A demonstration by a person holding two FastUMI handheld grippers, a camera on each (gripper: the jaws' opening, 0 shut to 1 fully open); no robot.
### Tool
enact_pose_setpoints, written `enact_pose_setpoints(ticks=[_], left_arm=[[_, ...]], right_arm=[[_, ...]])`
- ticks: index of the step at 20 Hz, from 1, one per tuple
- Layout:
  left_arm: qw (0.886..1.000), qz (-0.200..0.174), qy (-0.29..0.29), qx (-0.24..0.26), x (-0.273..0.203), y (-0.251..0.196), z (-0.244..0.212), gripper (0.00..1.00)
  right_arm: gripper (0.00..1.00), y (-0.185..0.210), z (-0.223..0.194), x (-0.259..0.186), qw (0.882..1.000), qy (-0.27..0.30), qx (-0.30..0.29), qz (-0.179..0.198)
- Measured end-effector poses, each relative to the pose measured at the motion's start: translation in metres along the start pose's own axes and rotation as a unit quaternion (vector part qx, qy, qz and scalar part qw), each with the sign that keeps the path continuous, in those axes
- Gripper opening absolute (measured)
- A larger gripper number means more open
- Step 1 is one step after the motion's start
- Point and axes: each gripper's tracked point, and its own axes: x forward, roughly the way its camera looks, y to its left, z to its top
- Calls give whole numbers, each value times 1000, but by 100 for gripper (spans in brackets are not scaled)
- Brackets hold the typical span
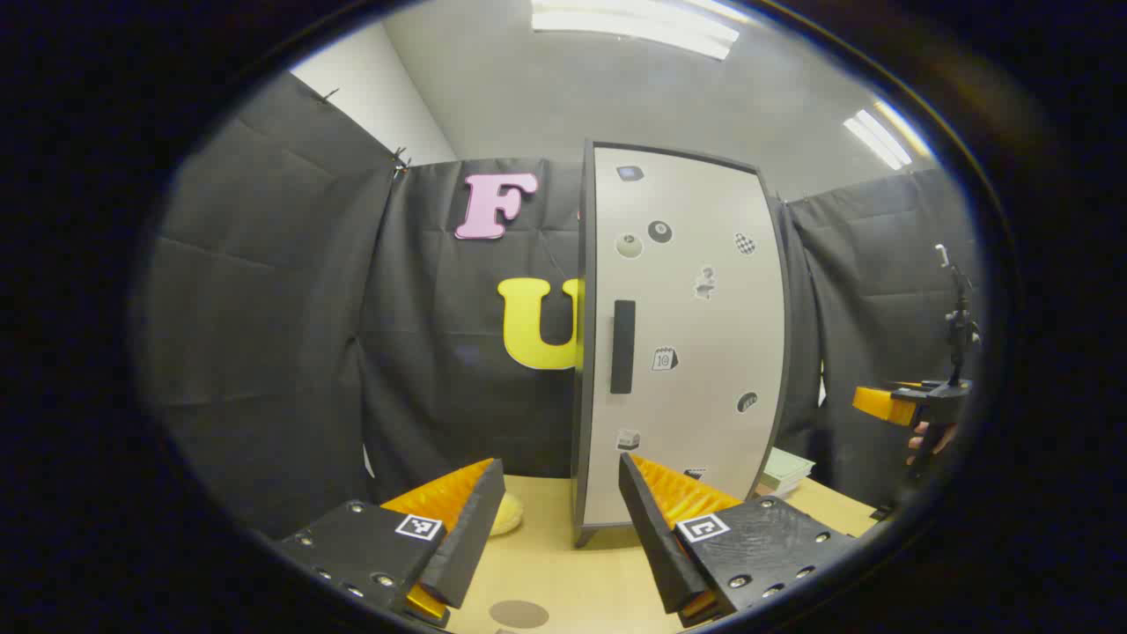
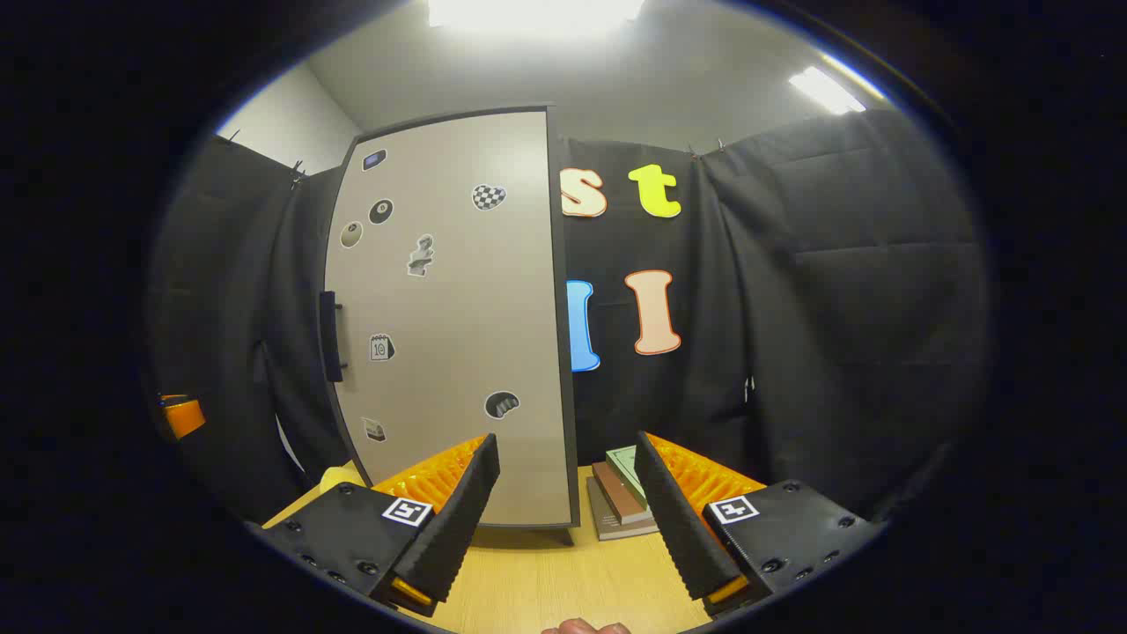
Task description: Open the cabinet door with the right hand, grasp the bottle in the cabinet with the left hand and place it on the coaster, then close the cabinet door with the right hand.
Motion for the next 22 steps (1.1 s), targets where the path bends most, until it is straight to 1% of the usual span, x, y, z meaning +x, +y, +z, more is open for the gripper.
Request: enact_pose_setpoints(ticks=[2,3,6,9,10,11,13,14,15,17,18,19,20,21,22], left_arm=[[1000,-5,10,-5,4,2,-8,81],[1000,-7,12,-7,6,2,-11,78],[1000,-5,21,-7,10,7,-24,79],[999,-5,30,-15,6,8,-36,84],[999,-5,31,-14,6,8,-38,81],[999,-4,31,-9,2,10,-41,78],[1000,4,29,4,-3,16,-44,78],[1000,8,29,9,-5,18,-45,81],[999,10,29,8,-10,20,-48,78],[999,15,34,-4,-14,21,-55,78],[999,20,38,-11,-16,24,-60,81],[999,24,42,-17,-23,28,-67,81],[998,30,46,-23,-28,34,-72,78],[998,36,49,-30,-34,38,-76,81],[997,38,50,-36,-37,41,-77,78]], right_arm=[[98,-7,-3,-3,1000,5,0,-10],[98,-9,-4,-4,1000,9,1,-14],[98,-12,-6,-5,1000,19,3,-23],[98,-7,-2,0,1000,23,-3,-21],[98,-3,1,3,1000,21,-3,-18],[98,2,4,6,1000,20,-3,-14],[98,12,7,12,1000,21,-4,-4],[98,20,8,14,1000,23,-4,3],[98,27,10,18,1000,22,-6,10],[98,42,17,25,1000,16,-12,24],[98,50,20,28,999,13,-14,33],[98,59,25,30,999,10,-14,42],[98,69,29,34,999,8,-13,51],[98,78,33,37,998,6,-11,59],[98,87,37,40,998,5,-11,67]])
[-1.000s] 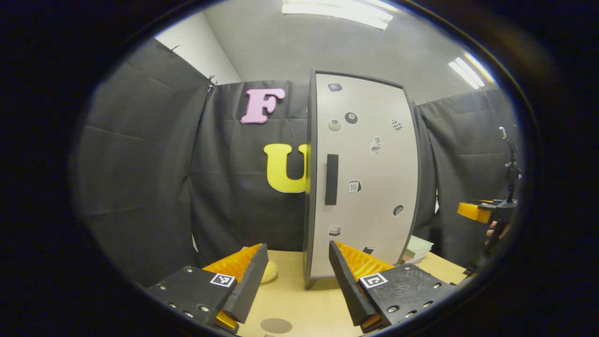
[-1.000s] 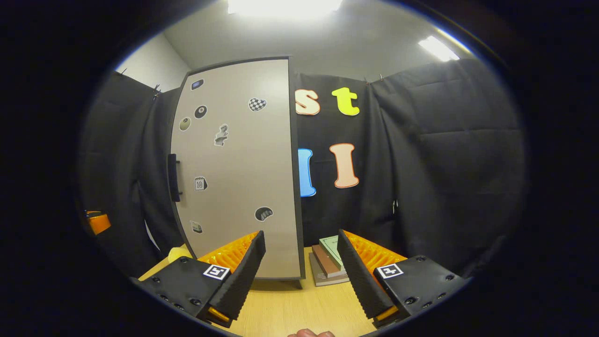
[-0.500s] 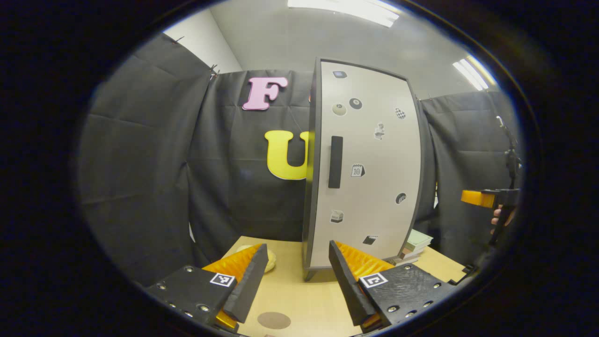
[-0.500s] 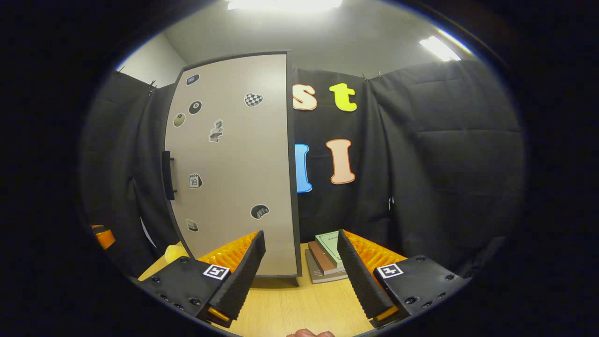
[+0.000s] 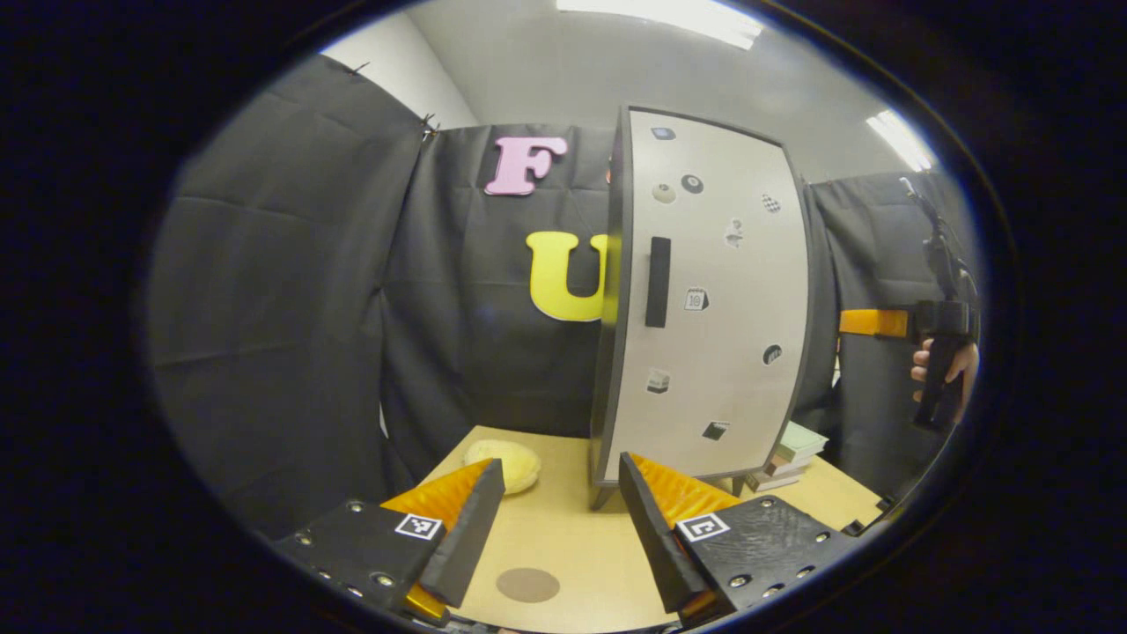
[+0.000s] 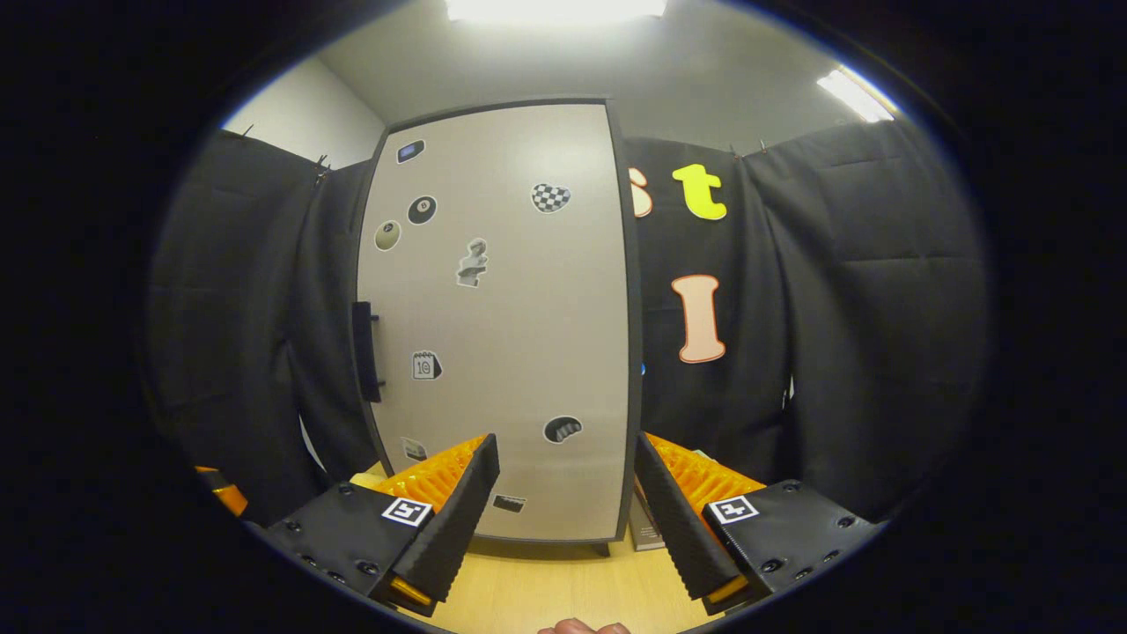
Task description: Open the cabinet door with the right hand, grasp the bottle in the cabinet with the left hand and place it on the coaster, then close the cabinet door with the right hand.
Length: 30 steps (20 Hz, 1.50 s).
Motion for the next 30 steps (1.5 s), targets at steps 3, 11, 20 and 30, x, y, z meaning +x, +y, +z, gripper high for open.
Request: enact_pose_setpoints(ticks=[3,11,20,30], left_arm=[[1000,18,5,-6,-6,16,-8,81],[997,68,28,-37,-30,52,-37,81],[990,122,56,-49,-53,89,-66,78],[981,168,69,-74,-68,130,-86,78]], right_arm=[[98,26,13,14,1000,-6,0,23],[93,102,51,65,997,-8,2,79],[93,182,76,126,994,24,44,102],[98,224,48,158,996,52,-23,64]])
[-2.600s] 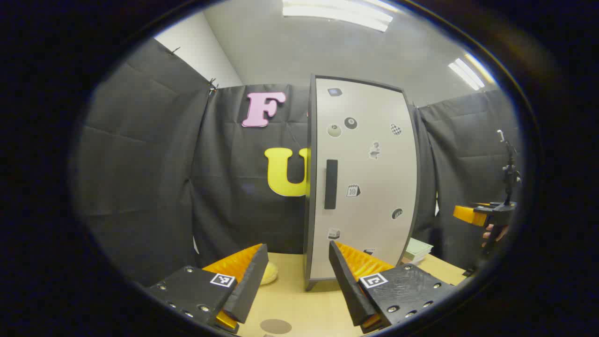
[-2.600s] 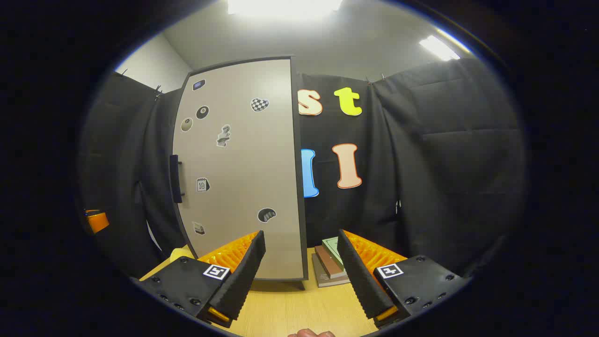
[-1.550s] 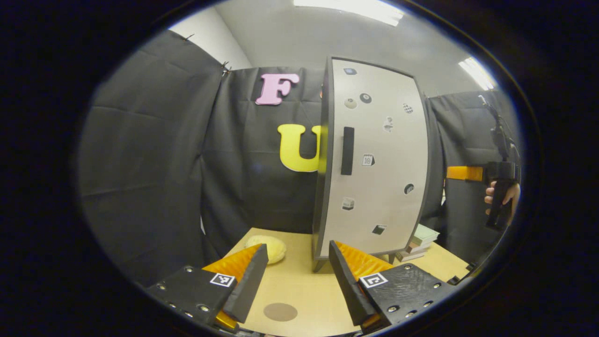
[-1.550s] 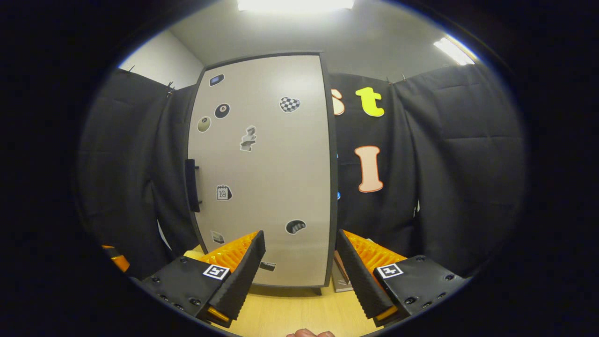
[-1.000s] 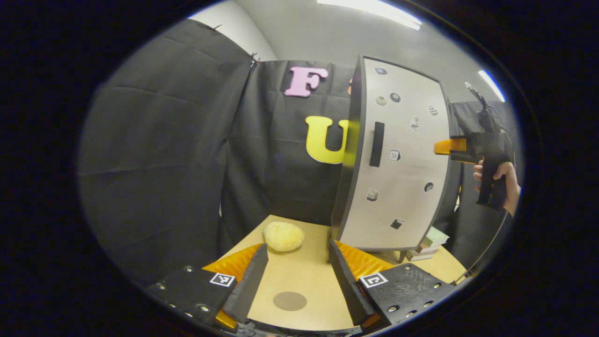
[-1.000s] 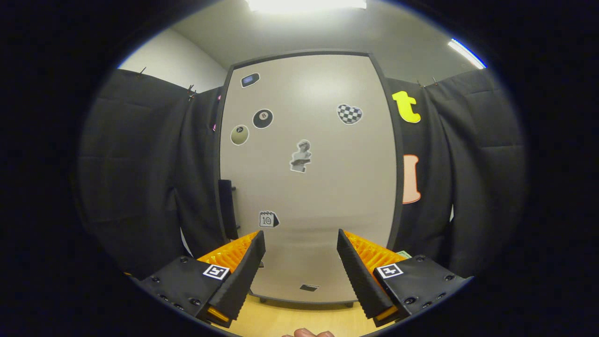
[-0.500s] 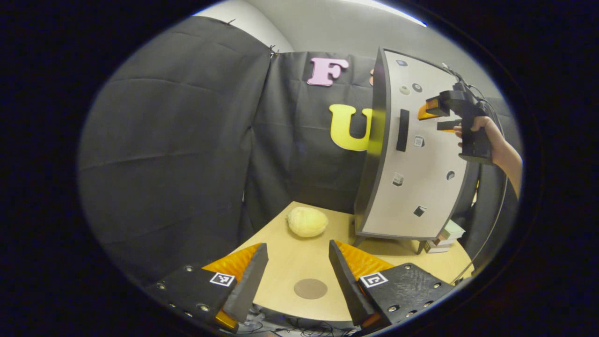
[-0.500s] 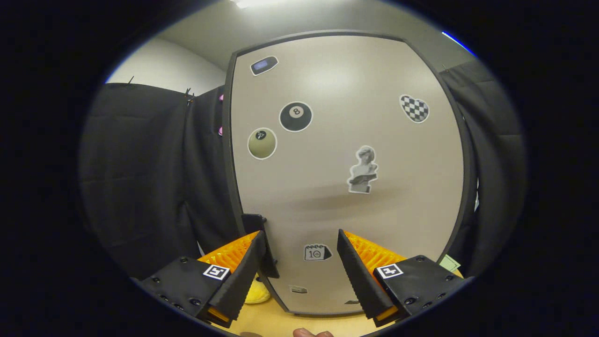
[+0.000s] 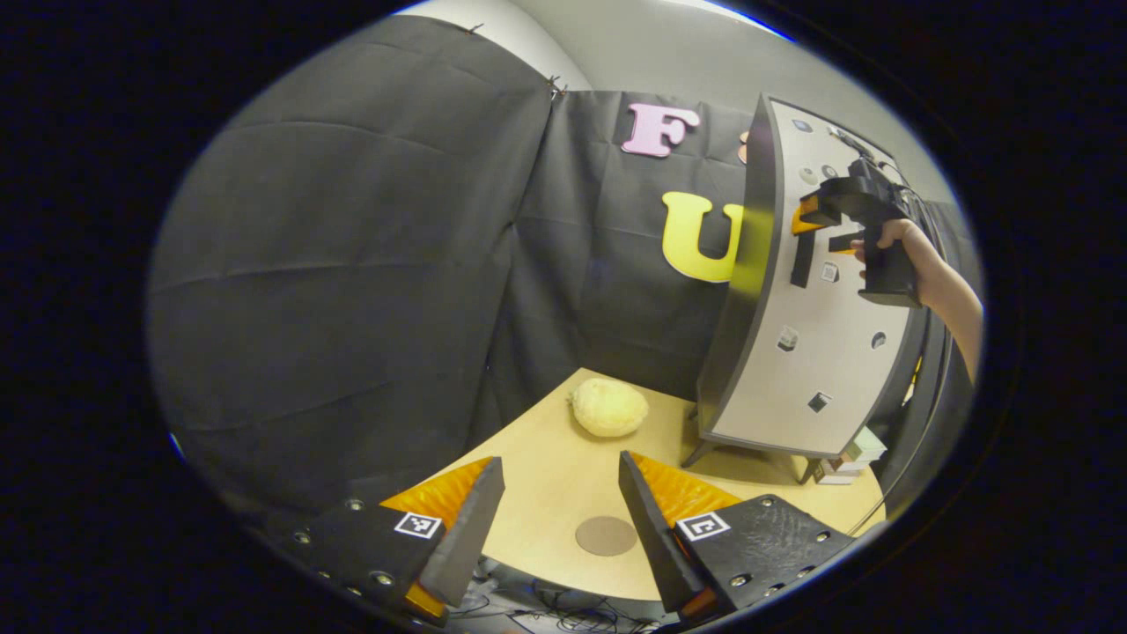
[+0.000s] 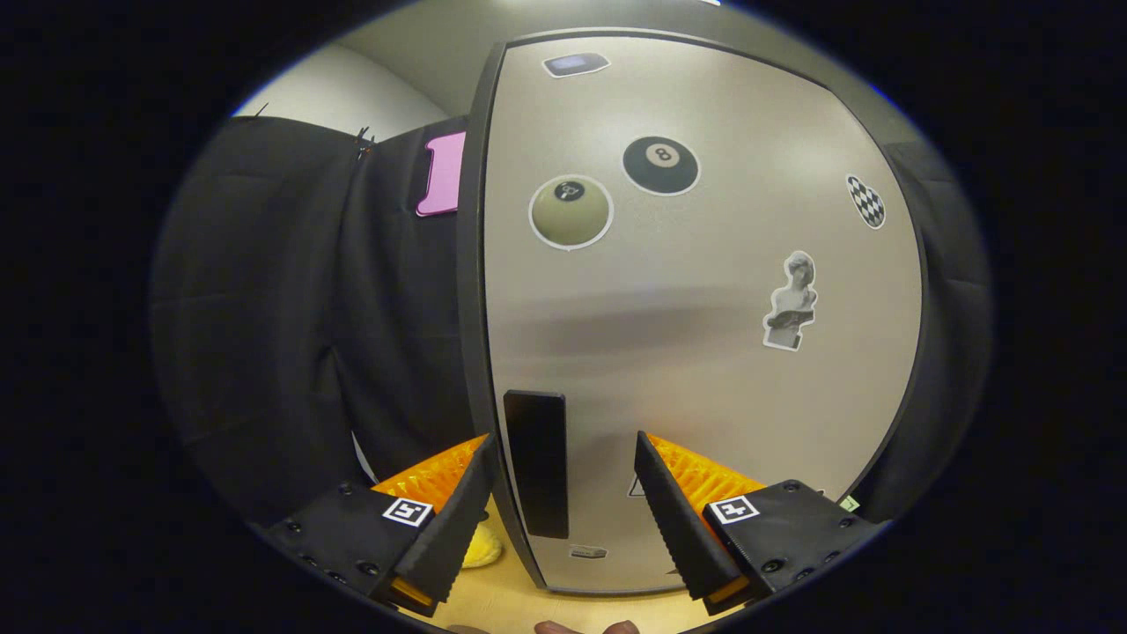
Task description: Open the cabinet door with the right hand, grasp the bottle in the cabinet with the left hand and place it on the coaster, then close the cabinet door with the right hand.
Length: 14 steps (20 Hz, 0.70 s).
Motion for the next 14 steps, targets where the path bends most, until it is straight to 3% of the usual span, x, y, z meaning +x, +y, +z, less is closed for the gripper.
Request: enact_pose_setpoints(ticks=[3,6,10,14], left_arm=[[1000,5,4,-4,-1,5,-4,78],[1000,4,6,-4,-3,4,-7,79],[1000,2,1,10,-7,2,-3,82],[1000,-4,-1,9,-10,-2,-3,79]], right_arm=[[92,11,-7,8,1000,11,-8,1],[78,18,-15,13,1000,27,-2,4],[42,12,-20,19,999,33,2,-18],[34,12,-19,17,1000,27,7,-7]])
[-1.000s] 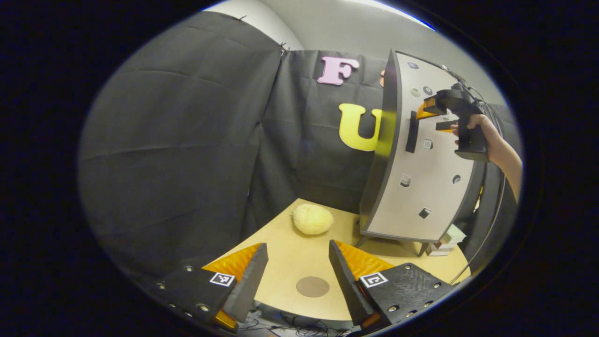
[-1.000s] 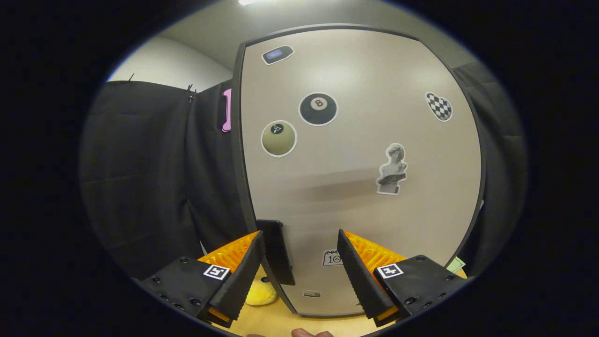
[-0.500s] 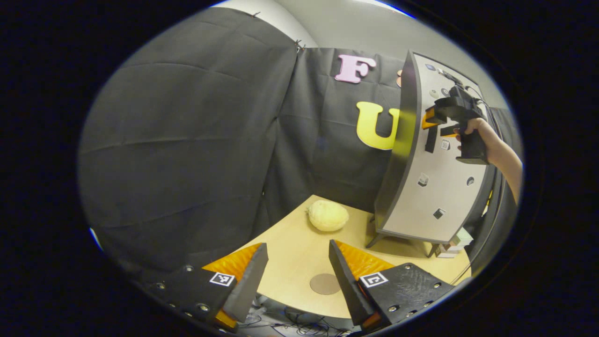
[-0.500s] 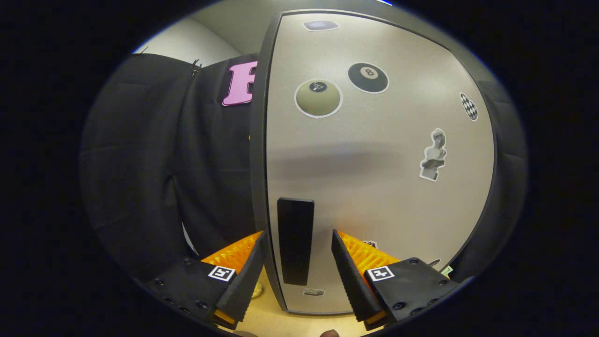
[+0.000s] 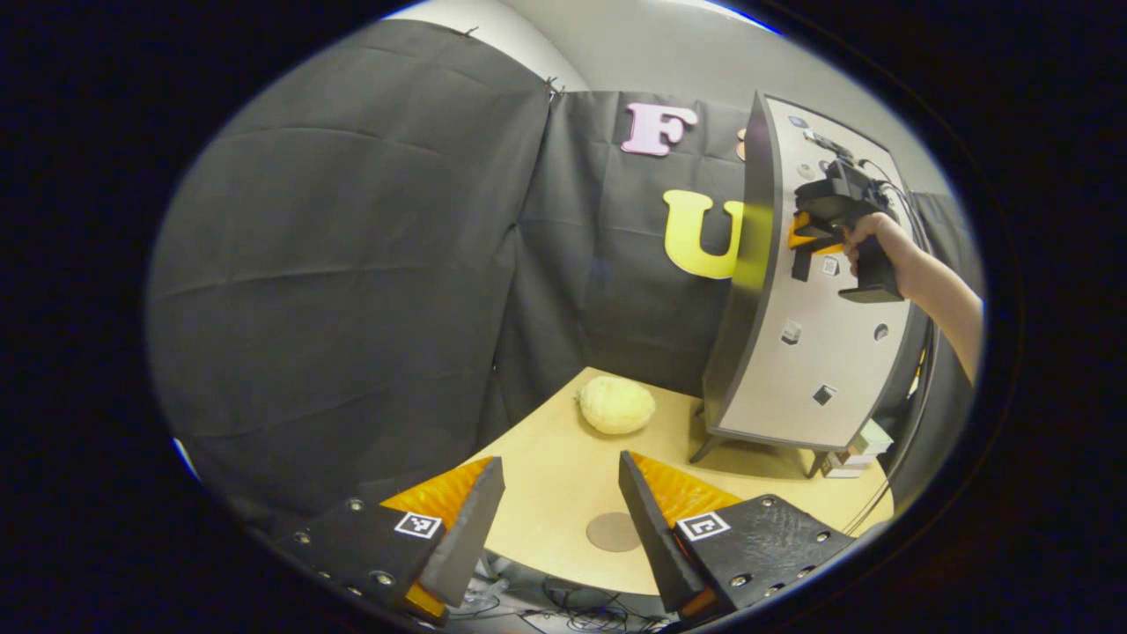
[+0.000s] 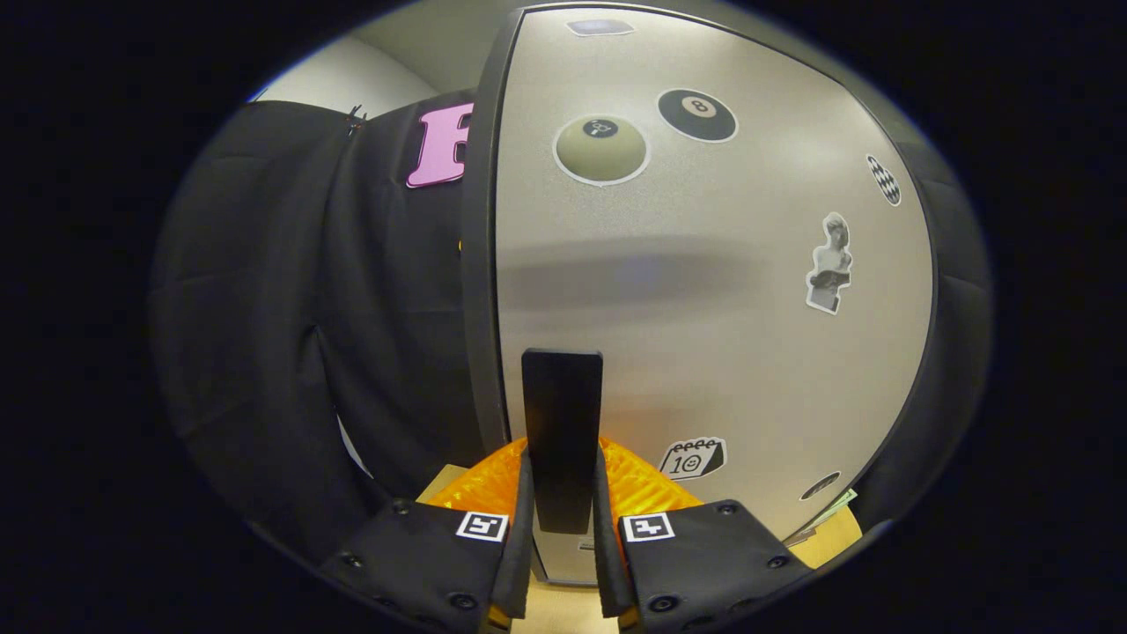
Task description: Open the cabinet door with the right hand, grasp the bottle in the cabinet with the left hand and place it on the coaster, then close the cabinet door with the right hand.
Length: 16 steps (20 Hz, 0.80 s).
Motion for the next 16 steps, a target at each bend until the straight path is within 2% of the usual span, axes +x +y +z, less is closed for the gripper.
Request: enact_pose_setpoints(ticks=[2,4,5,6,11,16], left_arm=[[1000,-7,-5,-6,-3,-6,0,81],[1000,-8,-6,-5,-6,-8,-2,79],[1000,-9,-8,-3,-7,-10,-3,79],[1000,-10,-9,0,-8,-12,-3,81],[1000,-17,-14,11,-13,-26,1,79],[999,-26,-18,18,-23,-38,4,79]], right_arm=[[34,-1,0,0,1000,-3,-6,4],[27,0,-1,0,1000,-6,-3,8],[20,0,0,0,1000,-5,-4,10],[20,0,-1,-2,1000,-3,-6,11],[20,1,-2,-13,1000,0,-1,14],[20,1,-6,-40,999,-6,-8,42]])
